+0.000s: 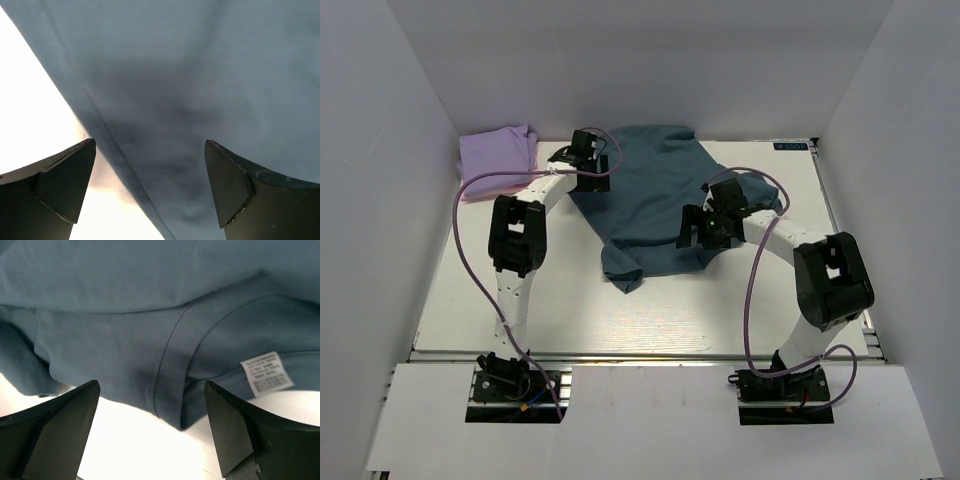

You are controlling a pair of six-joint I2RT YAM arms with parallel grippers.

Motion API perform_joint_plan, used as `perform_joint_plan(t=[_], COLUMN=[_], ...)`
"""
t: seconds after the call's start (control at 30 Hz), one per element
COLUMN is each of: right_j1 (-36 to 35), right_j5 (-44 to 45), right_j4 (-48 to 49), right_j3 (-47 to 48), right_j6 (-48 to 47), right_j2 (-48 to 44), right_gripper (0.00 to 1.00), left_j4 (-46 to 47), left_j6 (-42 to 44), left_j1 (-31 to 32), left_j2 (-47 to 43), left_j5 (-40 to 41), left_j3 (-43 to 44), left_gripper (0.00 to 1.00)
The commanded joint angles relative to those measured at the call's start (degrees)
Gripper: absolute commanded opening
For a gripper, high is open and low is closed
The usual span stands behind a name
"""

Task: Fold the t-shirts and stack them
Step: Flatten out the tshirt

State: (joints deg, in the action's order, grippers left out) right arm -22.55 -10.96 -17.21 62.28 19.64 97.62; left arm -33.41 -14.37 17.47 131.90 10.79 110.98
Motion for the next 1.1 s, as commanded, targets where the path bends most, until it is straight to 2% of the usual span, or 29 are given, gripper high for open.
perform_joint_plan(t=[0.0,0.17,0.37,0.47,0.5,0.57,0.63,0.8,0.87,0.9,0.97,1.0,1.07], right_j1=[-0.1,1.7,4.9,7.3,8.6,10.9,13.1,19.9,21.3,21.8,21.8,21.8,23.9], right_j5=[-1.4,2.9,7.8,10.6,10.8,12.4,14.0,14.0,11.5,8.7,8.0,6.9,6.6], right_j4=[3.6,2.6,1.6,-1.6,-2.6,-2.9,-3.3,-4.1,-5.0,-4.2,-2.9,-3.8,-4.2], right_j3=[-1.5,-5.4,-10.0,-8.8,-8.3,-7.1,-6.8,2.3,7.9,12.9,16.5,23.1,29.4], right_j6=[3.5,9.9,13.6,13.8,13.7,13.8,14.3,11.5,9.3,7.0,3.1,2.0,-1.3], right_j2=[1.7,3.2,-0.1,1.1,1.4,2.9,3.9,9.8,12.0,14.8,17.6,19.7,22.9], right_gripper=[0.9,0.9,0.9,0.9,0.9,0.9,0.9,0.9,0.9,0.9,0.9,0.9,0.9], left_j4=[6.9,4.7,3.7,3.1,3.9,3.9,4.8,7.7,8.2,8.2,7.4,6.8,4.4], left_j6=[-0.2,-2.3,-4.1,-6.3,-8.2,-10.8,-13.6,-17.3,-17.4,-16.6,-13.9,-13.1,-10.5], left_j1=[-1.1,-1.7,-1.7,-1.2,-1.2,-0.6,0.1,4.0,6.7,7.7,11.0,12.1,15.0], left_j2=[-2.5,1.1,-0.5,-4.5,-5.8,-10.3,-13.8,-27.1,-30.8,-32.6,-37.4,-39.1,-43.0], left_j5=[-1.6,-4.4,-7.4,-8.1,-8.9,-11.2,-15.0,-23.6,-26.7,-29.8,-33.0,-33.8,-34.4], left_j3=[-2.0,-3.8,-13.0,-21.2,-26.6,-32.1,-41.2,-61.8,-68.1,-69.4,-70.0,-69.5,-66.7], left_gripper=[1.0,1.0,1.0,1.0,1.0,1.0,0.98,0.98,0.98,1.0,1.0,1.0,1.0])
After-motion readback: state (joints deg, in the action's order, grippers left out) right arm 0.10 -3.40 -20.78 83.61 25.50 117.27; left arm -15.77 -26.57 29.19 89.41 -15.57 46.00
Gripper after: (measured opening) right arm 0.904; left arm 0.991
